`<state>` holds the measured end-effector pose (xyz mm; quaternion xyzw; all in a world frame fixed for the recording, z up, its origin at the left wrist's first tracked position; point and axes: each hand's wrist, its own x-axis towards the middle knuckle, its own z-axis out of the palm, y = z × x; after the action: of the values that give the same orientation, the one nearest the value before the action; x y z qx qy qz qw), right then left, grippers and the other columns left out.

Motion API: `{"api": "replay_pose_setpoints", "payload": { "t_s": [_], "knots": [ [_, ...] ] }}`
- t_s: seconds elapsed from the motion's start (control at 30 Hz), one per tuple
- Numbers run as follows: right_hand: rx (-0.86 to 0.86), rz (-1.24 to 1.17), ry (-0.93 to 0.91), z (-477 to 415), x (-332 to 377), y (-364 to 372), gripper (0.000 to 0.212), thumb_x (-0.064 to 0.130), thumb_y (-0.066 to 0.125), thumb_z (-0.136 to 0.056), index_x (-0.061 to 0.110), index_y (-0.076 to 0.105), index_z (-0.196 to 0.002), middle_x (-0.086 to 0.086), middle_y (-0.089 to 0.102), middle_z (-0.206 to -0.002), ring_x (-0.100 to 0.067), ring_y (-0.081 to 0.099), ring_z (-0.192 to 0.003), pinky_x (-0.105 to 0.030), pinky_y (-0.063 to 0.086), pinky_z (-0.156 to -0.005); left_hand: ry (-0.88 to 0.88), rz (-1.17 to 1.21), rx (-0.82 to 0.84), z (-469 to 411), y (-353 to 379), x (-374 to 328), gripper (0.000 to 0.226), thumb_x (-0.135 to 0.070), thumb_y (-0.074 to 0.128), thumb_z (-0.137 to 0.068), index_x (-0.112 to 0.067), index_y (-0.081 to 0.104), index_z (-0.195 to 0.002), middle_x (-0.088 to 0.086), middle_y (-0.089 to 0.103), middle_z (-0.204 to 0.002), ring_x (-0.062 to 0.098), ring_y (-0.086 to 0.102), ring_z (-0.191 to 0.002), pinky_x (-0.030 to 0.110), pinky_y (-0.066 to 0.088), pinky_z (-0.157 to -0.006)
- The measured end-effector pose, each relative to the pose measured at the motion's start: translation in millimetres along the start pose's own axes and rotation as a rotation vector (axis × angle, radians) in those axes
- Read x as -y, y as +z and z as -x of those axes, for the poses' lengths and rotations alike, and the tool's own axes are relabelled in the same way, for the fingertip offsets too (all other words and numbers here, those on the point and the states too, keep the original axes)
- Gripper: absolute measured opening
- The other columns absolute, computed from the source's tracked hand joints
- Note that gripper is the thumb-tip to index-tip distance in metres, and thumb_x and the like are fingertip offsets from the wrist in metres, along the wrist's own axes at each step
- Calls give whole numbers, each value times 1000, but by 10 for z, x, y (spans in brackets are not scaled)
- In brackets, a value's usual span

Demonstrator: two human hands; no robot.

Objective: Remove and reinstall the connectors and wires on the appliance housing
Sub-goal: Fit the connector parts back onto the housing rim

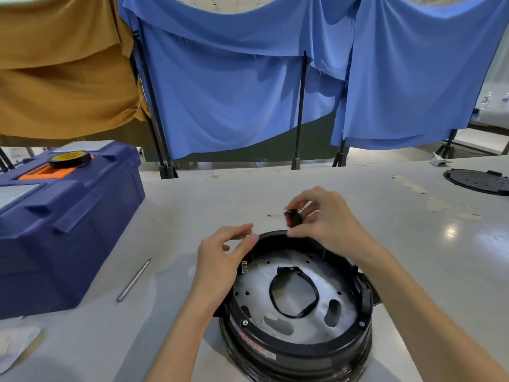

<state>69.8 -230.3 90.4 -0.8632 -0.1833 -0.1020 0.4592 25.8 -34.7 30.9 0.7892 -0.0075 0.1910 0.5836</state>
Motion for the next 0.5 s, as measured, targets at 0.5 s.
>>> {"api": "replay_pose_setpoints", "payload": {
  "t_s": [0.5],
  "knots": [
    [353,370,-151,168,164,664,61,31,87,-67,19,64,-122,-1,60,-114,-19,44,-110,-29,42,-90,-96,107,12,60,-520,167,24,10,72,-74,-14,75,-78,-1,75,-73,6,68,-68,11,50,-65]
  ]
}}
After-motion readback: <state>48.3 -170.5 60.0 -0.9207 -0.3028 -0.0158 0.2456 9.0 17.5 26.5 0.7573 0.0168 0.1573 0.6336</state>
